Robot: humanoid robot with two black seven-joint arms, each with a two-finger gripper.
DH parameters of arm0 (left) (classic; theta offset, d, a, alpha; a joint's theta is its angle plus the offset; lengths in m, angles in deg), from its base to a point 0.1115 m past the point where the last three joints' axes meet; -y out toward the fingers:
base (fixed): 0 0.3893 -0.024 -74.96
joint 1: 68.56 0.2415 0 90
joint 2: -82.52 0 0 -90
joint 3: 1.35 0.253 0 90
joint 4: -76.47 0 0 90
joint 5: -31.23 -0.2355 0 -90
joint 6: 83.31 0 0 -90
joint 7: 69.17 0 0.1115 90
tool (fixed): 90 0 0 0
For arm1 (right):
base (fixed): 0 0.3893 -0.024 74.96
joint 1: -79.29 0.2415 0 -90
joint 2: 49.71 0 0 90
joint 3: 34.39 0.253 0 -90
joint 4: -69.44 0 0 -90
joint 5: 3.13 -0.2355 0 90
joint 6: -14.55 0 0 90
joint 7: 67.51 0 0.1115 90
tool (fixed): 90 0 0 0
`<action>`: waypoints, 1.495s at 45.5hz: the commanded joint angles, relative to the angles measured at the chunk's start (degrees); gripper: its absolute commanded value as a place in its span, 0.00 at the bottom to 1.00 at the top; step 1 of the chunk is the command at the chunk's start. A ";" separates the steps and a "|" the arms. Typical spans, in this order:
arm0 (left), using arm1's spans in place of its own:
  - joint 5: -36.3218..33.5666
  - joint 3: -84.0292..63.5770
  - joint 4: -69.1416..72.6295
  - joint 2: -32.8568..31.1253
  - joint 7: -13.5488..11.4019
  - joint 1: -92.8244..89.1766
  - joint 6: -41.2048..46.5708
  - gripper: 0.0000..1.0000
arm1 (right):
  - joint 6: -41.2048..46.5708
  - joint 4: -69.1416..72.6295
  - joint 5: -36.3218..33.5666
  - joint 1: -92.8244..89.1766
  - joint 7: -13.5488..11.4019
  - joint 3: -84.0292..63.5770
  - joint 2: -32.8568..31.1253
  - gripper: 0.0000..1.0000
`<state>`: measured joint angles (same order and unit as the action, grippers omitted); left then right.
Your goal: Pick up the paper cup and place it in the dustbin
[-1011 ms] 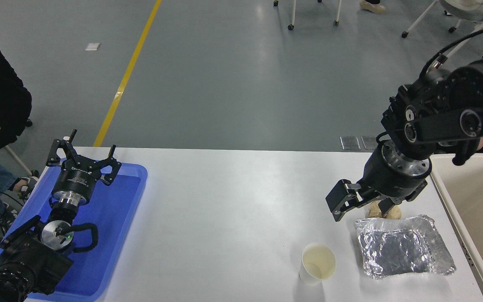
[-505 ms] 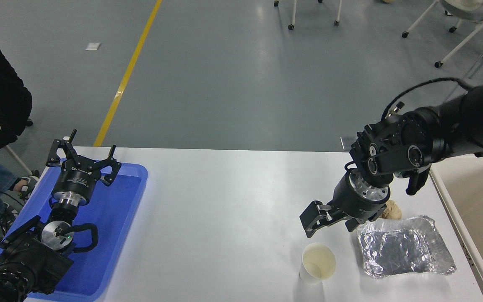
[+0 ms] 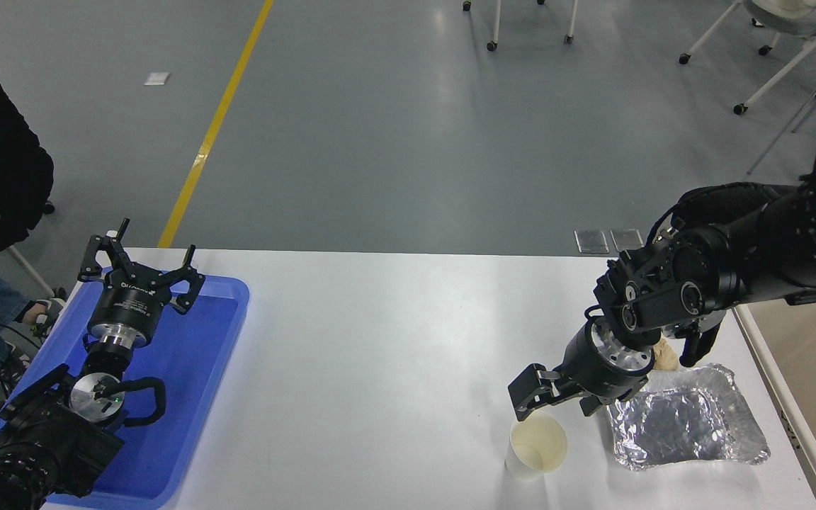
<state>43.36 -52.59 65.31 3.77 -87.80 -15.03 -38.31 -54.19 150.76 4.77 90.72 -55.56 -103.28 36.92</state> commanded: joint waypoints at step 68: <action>0.00 0.00 0.00 -0.26 0.00 -0.09 0.00 1.00 | -6.32 -6.44 3.71 -11.70 1.94 -0.63 -0.14 0.00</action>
<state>43.36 -52.59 65.31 3.60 -87.80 -15.12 -38.31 -60.67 144.27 8.13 78.16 -54.13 -103.77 36.78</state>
